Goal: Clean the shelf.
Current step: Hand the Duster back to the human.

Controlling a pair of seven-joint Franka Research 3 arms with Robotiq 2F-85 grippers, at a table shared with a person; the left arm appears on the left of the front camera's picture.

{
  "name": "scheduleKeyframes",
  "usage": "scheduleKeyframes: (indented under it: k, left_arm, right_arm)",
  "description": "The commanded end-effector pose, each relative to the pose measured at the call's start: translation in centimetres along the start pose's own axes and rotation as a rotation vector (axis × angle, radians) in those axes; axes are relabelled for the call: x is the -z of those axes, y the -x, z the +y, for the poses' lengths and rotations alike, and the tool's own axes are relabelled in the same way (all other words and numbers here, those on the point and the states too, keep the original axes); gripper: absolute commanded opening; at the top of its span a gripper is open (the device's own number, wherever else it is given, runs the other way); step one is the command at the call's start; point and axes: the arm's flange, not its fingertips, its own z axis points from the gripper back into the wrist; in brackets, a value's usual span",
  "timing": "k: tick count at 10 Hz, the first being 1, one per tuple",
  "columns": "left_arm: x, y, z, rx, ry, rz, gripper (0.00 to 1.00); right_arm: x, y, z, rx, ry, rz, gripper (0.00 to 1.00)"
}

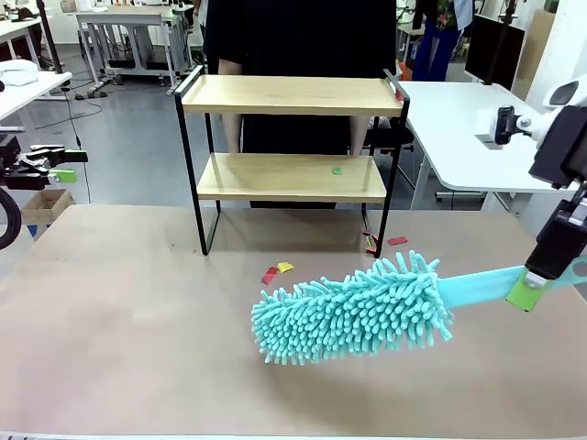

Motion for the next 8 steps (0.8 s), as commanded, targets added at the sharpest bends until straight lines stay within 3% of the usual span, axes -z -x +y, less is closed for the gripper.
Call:
scheduleKeyframes:
  k: [1,6,8]
  left_arm:
    - [0.1,-0.2,-0.1,0.004,-0.001,0.001,1.00]
    - [0.0,0.0,0.0,0.000,0.000,0.000,1.00]
    - [0.1,-2.9,-2.6,-0.024,0.066,-0.002,1.00]
  right_arm:
    - [-0.2,-0.4,0.4,0.014,-0.006,-0.010,0.13]
    - [0.0,0.0,0.0,0.000,0.000,0.000,0.13]
    - [-2.1,-1.4,-4.4,-0.104,0.010,-0.096,0.13]
